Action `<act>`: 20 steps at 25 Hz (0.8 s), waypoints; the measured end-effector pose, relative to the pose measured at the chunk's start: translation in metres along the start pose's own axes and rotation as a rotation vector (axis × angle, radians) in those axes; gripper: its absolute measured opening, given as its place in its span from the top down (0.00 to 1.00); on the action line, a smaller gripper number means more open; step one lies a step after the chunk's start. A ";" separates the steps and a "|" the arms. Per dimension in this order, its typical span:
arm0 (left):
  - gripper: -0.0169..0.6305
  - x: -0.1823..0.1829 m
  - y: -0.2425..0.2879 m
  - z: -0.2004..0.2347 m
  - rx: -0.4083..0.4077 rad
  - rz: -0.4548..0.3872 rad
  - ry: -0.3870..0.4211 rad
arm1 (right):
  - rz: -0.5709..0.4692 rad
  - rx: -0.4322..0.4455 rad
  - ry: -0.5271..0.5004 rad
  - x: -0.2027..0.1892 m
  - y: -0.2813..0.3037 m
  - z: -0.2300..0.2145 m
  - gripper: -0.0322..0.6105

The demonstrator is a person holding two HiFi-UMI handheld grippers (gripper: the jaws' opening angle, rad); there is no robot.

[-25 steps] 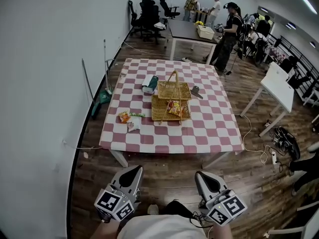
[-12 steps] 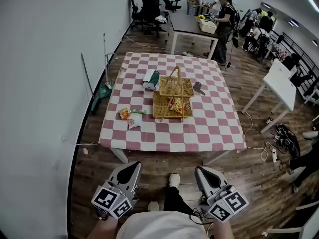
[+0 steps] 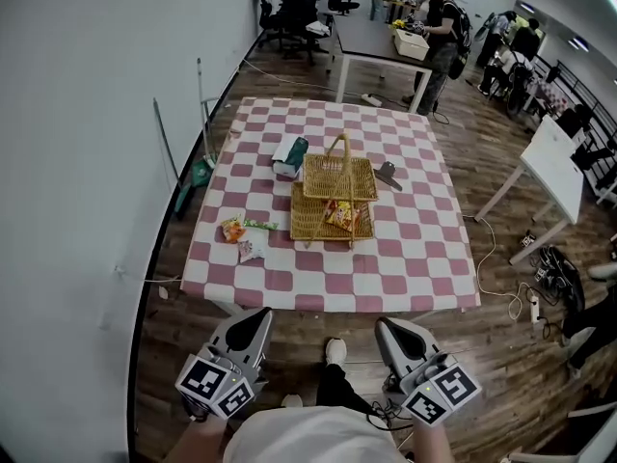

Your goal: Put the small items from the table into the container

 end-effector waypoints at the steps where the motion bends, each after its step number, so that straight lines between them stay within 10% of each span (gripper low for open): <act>1: 0.98 0.001 0.009 0.004 -0.002 0.003 0.003 | 0.004 0.007 0.000 0.002 0.008 -0.007 0.94; 20: 0.98 0.026 0.149 0.065 0.139 -0.010 -0.001 | 0.075 0.242 -0.056 0.054 0.151 -0.118 0.94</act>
Point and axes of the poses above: the fingertips, and each gripper's own axes: y forward along the fingers, z to its left, x out of its top, the point moved 7 cm from there along -y, backward along the fingers, and after that the axes turned 13 degrees about -x, right-handed, at the moved point
